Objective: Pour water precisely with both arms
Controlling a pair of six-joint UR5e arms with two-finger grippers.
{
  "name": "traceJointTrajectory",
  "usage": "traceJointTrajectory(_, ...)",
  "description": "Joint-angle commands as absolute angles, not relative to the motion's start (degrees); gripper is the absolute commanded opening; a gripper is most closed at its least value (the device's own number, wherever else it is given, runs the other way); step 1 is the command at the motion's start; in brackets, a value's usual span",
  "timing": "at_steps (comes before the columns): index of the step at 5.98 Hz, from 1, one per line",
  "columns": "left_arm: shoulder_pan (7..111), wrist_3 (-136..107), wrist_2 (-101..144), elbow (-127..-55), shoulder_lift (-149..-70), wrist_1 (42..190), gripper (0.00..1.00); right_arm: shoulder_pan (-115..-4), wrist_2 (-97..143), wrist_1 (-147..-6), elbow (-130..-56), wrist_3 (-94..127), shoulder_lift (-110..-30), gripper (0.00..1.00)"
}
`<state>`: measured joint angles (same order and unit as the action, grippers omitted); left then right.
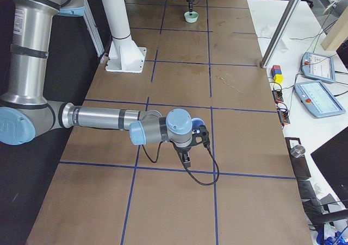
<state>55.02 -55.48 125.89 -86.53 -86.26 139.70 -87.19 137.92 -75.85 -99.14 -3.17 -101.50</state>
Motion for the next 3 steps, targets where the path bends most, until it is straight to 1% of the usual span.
traceJointTrajectory(1, 55.02, -55.55, 126.47, -87.97, -86.83, 139.31, 0.00, -87.19, 137.90, -75.85, -99.14, -3.16, -101.51, 1.00)
traceJointTrajectory(2, 55.02, -55.63, 126.56, -91.89, -87.18, 135.48, 0.00, -87.19, 137.99, -75.85, -99.14, -3.16, -101.51, 1.00)
traceJointTrajectory(3, 55.02, -59.72, 126.39, -98.46, -90.41, 126.13, 0.00, -87.19, 137.99, -75.85, -99.14, -3.16, -101.51, 1.00)
